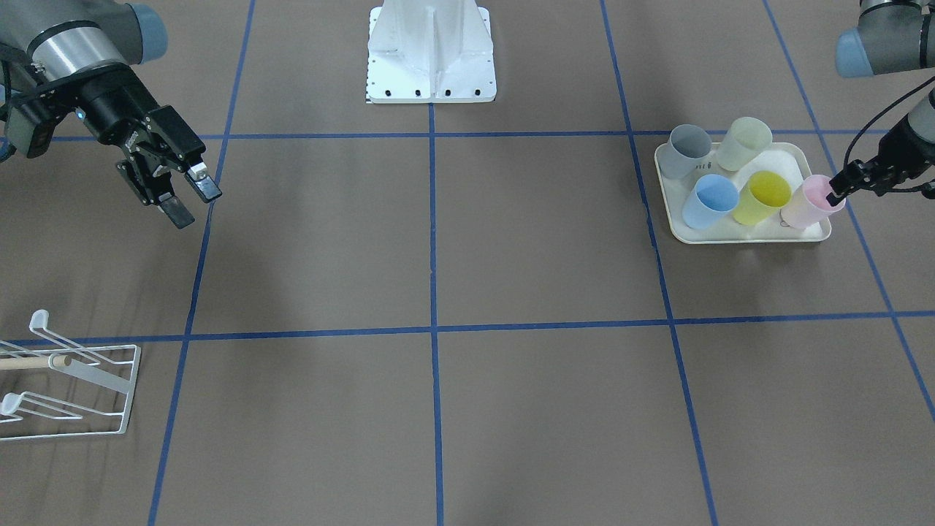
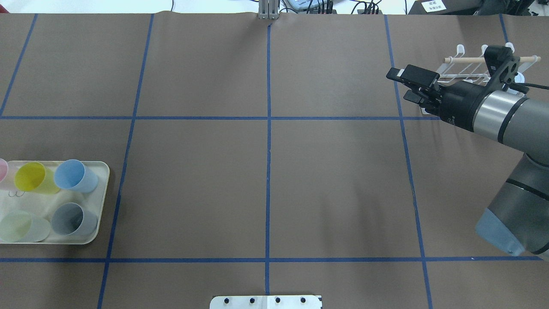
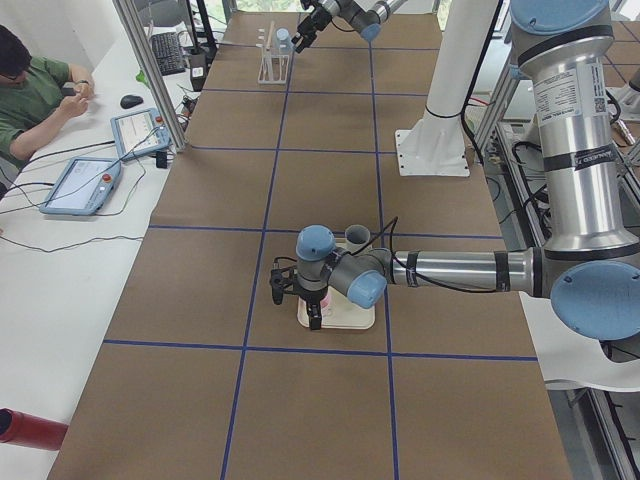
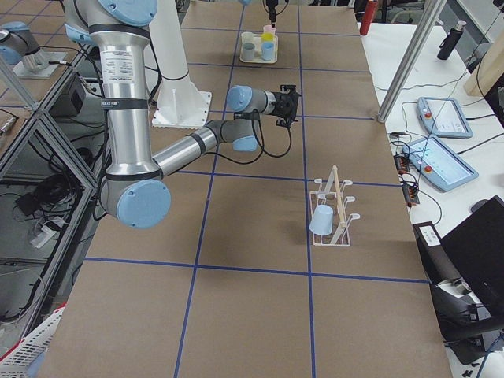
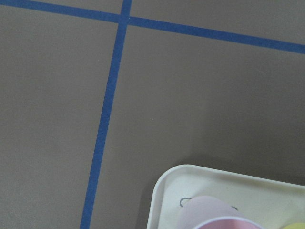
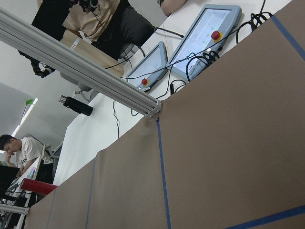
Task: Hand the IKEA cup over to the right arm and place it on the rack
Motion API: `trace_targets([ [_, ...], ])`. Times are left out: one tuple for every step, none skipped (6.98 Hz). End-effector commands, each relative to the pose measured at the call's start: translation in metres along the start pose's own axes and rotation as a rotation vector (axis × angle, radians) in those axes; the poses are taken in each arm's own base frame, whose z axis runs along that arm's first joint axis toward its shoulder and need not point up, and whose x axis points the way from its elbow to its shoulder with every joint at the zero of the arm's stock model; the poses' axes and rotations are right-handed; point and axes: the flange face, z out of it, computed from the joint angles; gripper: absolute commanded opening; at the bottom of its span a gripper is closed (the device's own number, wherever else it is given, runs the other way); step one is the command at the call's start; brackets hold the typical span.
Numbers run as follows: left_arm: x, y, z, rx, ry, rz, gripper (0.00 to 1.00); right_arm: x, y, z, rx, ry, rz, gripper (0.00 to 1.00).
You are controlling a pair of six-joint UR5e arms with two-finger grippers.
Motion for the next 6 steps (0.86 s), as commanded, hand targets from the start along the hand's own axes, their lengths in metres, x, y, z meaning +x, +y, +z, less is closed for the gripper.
trace_targets([
  [-0.002,0.003,-0.001,-0.001,-0.001,-0.002,1.00,0.002,0.000,0.000,-0.001,0.003,-0.001,0.99],
  [-0.002,0.003,-0.001,-0.001,-0.001,-0.002,1.00,0.003,0.000,0.000,-0.001,0.006,-0.001,0.99],
  [-0.002,0.003,0.001,-0.004,-0.004,-0.002,1.00,0.003,0.000,0.000,-0.001,0.006,-0.001,0.99],
  [-0.003,0.004,0.005,-0.013,-0.008,0.000,1.00,0.004,-0.001,0.000,-0.001,0.008,-0.001,0.99],
  [-0.004,0.005,0.012,-0.024,-0.016,0.001,1.00,0.004,-0.001,0.000,-0.001,0.008,-0.001,0.99],
  [0.001,0.009,0.019,-0.039,-0.018,0.015,1.00,0.004,-0.001,0.000,-0.001,0.008,-0.001,0.99],
])
